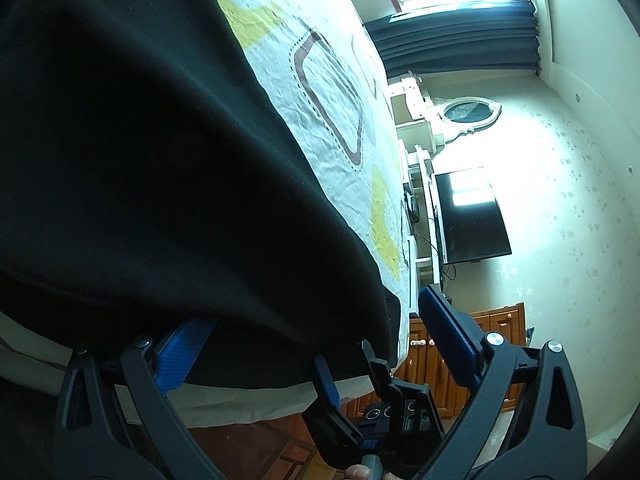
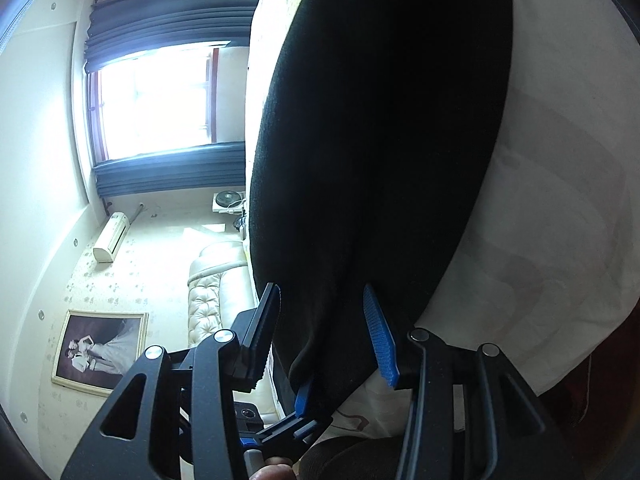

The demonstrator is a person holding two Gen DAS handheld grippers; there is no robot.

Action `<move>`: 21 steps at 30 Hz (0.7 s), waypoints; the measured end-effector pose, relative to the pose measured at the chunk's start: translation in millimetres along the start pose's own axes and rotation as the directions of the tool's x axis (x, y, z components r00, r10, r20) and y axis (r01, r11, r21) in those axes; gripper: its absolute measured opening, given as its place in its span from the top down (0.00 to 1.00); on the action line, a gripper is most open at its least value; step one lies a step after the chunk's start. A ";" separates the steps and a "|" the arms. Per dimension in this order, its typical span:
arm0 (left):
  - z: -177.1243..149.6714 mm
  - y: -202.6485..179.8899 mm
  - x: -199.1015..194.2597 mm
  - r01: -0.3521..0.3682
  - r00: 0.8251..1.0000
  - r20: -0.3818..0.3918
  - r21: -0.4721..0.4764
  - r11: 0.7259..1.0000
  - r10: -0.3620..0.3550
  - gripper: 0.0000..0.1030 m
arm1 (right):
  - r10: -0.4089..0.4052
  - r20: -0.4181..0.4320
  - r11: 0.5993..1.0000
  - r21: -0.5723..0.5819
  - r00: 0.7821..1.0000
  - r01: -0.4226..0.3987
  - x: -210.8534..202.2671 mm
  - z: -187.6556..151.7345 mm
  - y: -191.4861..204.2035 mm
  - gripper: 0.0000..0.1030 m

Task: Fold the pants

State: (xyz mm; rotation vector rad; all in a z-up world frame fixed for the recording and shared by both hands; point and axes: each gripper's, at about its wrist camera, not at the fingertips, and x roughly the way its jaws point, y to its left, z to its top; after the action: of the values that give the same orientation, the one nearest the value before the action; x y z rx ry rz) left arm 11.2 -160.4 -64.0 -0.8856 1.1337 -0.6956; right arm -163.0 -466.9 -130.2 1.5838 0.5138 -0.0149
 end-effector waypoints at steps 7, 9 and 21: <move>0.7 -2.4 -1.9 -0.043 0.999 -0.007 0.033 0.998 0.044 0.35 | 0.006 0.017 1.000 -0.010 1.000 -0.006 -0.5 -4.6 -5.6 0.57; 1.8 2.6 2.5 -0.068 0.997 -0.045 0.031 0.997 0.069 0.55 | 0.019 0.028 0.999 -0.026 0.999 -0.018 -0.8 -9.3 -3.5 0.48; 6.2 11.1 3.1 -0.008 0.995 -0.096 -0.054 0.999 0.003 0.76 | -0.038 0.026 0.996 -0.079 0.999 0.040 5.0 -1.4 3.2 0.83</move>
State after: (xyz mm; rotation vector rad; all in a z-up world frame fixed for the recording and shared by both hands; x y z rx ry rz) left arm 18.4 -156.2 -74.1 -0.9028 1.2451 -0.7119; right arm -157.9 -463.9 -128.6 1.4936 0.5200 -0.0432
